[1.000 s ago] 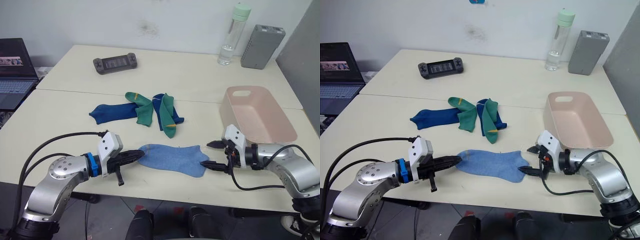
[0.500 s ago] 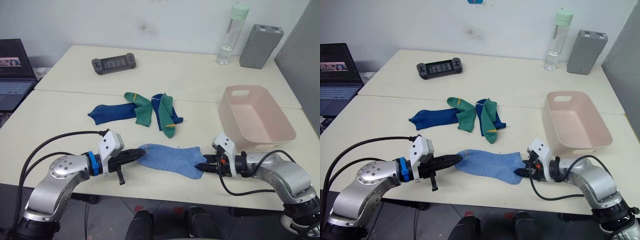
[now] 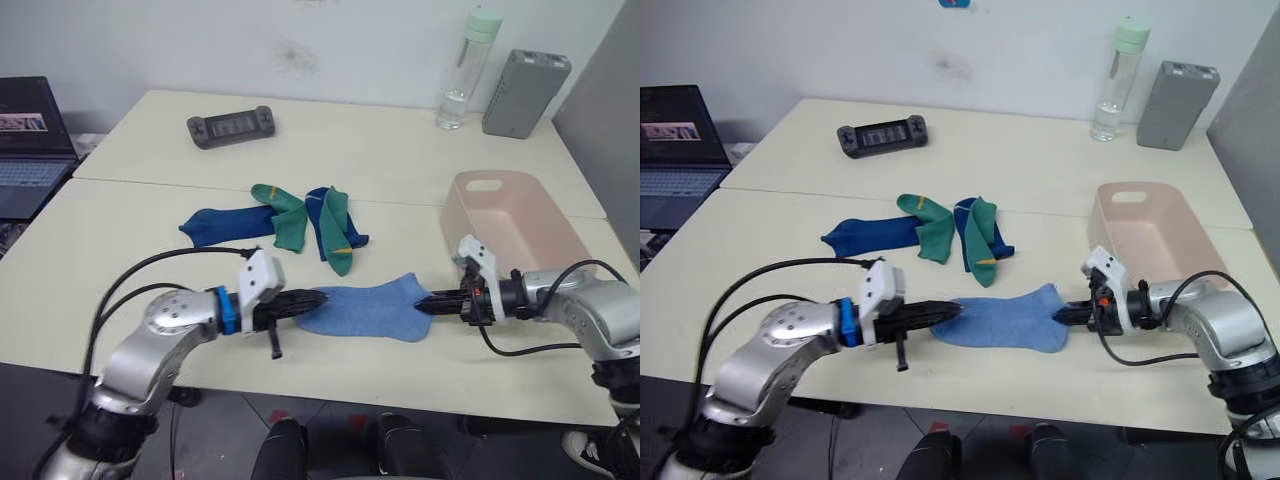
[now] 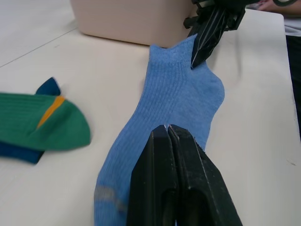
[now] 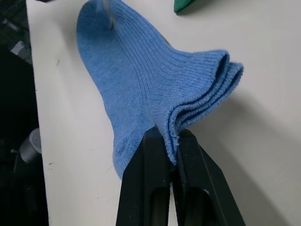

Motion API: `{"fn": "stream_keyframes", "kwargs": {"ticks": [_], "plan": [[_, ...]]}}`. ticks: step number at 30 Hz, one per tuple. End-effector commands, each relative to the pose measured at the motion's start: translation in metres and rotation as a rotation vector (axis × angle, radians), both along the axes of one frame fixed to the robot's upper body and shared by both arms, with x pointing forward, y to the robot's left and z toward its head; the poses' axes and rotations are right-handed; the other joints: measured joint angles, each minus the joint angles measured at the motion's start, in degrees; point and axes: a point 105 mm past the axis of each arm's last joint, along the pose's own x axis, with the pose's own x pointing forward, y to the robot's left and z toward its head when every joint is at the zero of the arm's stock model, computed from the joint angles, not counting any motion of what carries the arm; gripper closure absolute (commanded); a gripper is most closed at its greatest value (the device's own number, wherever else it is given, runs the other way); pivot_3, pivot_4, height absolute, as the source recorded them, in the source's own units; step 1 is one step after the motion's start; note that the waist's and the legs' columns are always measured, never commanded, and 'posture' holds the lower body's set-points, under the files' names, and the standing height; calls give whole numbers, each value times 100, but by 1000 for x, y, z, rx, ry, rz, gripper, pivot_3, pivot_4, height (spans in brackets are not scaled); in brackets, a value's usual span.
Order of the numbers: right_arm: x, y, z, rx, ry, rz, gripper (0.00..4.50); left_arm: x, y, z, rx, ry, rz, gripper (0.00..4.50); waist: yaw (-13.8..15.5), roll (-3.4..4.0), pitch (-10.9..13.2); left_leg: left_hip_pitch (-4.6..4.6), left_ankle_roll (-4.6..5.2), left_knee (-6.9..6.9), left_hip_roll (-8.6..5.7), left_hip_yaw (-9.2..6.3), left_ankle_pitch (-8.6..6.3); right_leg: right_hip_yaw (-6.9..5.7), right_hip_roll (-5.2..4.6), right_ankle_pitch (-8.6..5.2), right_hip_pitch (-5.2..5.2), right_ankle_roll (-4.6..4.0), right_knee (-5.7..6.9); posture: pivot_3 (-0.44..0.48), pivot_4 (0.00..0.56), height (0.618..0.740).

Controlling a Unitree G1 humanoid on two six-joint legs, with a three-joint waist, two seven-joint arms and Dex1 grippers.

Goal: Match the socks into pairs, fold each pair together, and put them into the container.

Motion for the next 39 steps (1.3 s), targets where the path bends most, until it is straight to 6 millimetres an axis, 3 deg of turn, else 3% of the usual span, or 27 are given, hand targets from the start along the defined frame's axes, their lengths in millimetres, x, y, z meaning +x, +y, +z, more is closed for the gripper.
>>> {"fn": "stream_keyframes", "kwargs": {"ticks": [1, 10, 21, 26, 29, 35, 39], "plan": [[3, 5, 12, 24, -22, 45, 4484, 3, -17, -6, 12, 14, -57, 4500, -2, 0, 0, -2, 0, 0, 0, 0, 0, 1, 0, 0, -1, 0, 0, 0, 150, 740], [-3, 17, 31, 95, 4, 84, 4484, 18, -32, -31, 125, 39, -68, 4500, -2, 0, 0, -3, 0, 0, -2, -4, 0, -1, -2, 0, -2, 0, 3, 0, 150, 740], [-13, 60, 58, 261, 25, 120, 4484, 14, -37, -52, 166, 75, -77, 4500, 1, 0, 0, -7, 0, 0, -2, -11, 0, -7, -2, 1, -2, 0, 4, 0, 150, 740], [-16, 76, 50, 285, 40, 126, 4484, 14, -28, -41, 113, 76, -55, 4500, -2, 1, 0, -7, 0, 0, 0, -14, 0, -10, -2, 0, -3, -1, 6, 0, 150, 740], [-15, 82, 43, 277, 40, 123, 4484, 16, -15, -25, 64, 76, 0, 4500, -4, 1, 0, -8, 0, 0, 0, -15, 0, -11, -2, 0, -4, -1, 6, 0, 150, 740], [-9, 95, 32, 268, 35, 125, 4484, -4, 19, 4, 85, 85, 12, 4500, -50, 2, 1, -7, 0, -3, 5, -16, 0, -12, 0, 0, -6, -1, 7, 0, 150, 740], [-10, 102, 21, 243, 41, 142, 4484, -3, 40, 21, 83, 65, 88, 4500, -50, 2, 1, -9, 0, -2, 1, -16, 0, -13, -2, 0, -5, 0, 6, 0, 150, 740]]}}
